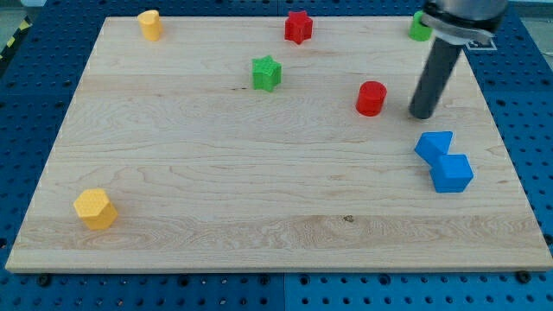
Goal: Move the red circle towards the green star
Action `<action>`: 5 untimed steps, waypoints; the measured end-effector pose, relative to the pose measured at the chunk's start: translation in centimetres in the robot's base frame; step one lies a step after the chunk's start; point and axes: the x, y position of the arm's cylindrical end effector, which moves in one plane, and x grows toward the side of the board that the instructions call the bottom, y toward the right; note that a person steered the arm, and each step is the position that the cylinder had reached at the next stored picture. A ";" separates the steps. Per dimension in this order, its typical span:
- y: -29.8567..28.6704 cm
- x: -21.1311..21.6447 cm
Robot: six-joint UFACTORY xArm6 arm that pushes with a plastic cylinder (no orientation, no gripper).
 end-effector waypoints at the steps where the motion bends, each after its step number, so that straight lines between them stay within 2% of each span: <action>1: 0.7 -0.9; 5: -8.6 -1.9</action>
